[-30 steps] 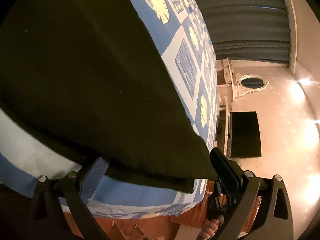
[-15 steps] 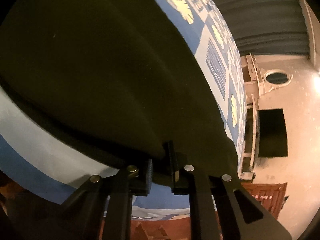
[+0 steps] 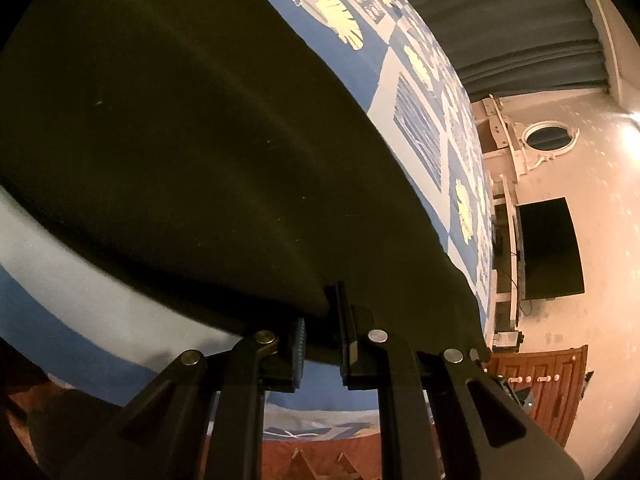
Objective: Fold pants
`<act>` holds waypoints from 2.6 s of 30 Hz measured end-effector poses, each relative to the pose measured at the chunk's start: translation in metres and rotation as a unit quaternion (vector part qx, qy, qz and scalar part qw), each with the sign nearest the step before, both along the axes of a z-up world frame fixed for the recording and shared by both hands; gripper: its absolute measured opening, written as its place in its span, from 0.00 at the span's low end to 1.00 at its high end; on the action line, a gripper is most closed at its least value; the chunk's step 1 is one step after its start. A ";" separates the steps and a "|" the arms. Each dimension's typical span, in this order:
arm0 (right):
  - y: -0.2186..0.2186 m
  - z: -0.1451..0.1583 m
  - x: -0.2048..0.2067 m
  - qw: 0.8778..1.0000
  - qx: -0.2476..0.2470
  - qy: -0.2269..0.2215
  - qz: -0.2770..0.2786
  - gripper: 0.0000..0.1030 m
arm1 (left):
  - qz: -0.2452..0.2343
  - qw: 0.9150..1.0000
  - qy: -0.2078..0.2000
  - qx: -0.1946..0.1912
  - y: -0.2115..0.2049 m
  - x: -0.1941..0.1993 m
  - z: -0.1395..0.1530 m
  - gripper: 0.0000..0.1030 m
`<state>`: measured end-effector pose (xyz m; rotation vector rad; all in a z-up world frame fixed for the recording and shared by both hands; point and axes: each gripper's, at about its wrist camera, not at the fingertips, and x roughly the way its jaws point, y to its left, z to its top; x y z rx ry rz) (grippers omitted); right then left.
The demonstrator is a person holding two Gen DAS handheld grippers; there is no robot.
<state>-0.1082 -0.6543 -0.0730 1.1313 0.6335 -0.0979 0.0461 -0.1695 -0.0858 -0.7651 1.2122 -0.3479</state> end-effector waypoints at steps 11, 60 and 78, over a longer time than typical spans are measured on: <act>-0.005 -0.024 -0.017 0.999 -0.001 0.033 -0.005 0.07 | -0.032 0.999 -0.012 0.024 -0.003 -0.006 -0.006 0.13; -0.024 -0.040 0.000 0.997 0.069 -0.022 0.005 0.12 | 0.099 0.977 -0.097 0.164 0.289 0.063 0.040 0.81; -0.005 0.024 0.004 0.999 0.003 -0.042 0.009 0.10 | 0.049 0.974 -0.085 0.206 0.285 0.065 0.029 0.81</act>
